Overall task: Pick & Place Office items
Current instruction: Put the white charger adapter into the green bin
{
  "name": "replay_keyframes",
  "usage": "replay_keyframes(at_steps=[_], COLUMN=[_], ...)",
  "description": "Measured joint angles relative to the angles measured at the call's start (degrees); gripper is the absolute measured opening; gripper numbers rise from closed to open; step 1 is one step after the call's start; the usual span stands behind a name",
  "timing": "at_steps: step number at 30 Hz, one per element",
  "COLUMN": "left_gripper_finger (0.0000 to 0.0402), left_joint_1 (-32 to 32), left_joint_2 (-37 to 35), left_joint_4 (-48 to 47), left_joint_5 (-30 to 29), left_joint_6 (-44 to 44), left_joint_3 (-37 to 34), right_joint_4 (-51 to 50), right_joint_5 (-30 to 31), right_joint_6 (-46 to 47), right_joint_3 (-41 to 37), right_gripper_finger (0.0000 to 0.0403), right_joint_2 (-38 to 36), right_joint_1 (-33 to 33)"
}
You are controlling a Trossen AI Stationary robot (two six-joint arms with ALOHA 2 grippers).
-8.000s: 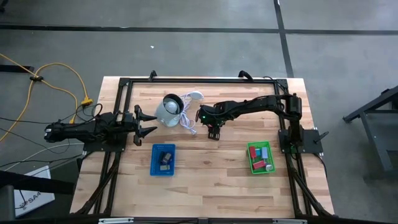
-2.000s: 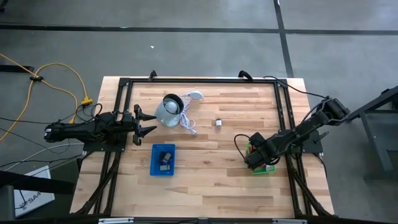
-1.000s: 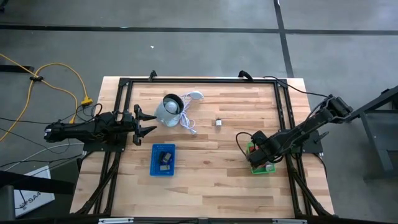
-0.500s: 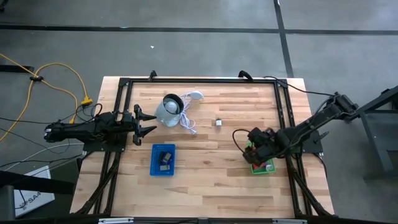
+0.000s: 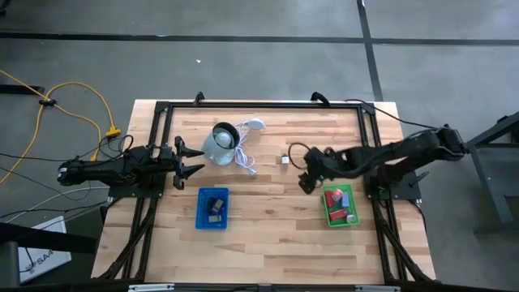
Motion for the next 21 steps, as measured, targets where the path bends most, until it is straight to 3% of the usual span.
replay_keyframes(at_steps=[9,17,21], left_gripper_finger=[0.0212,0.0212,0.0212], left_joint_1=[0.0,0.0,-0.01], left_joint_2=[0.0,0.0,0.0], left_joint_4=[0.0,0.0,0.0], left_joint_5=[0.0,0.01,0.0], left_joint_6=[0.0,0.0,0.0], left_joint_3=[0.0,0.0,0.0], right_joint_4=[14.45,15.13,14.92], right_joint_5=[-8.16,-7.75,-7.52], right_joint_6=[-12.58,-8.02,-10.35], right_joint_3=[0.0,0.96,4.17], right_gripper_finger=[0.0282,0.0282,0.0282], right_joint_2=[4.39,4.37,4.37], right_joint_1=[-10.17,-12.1,-12.36])
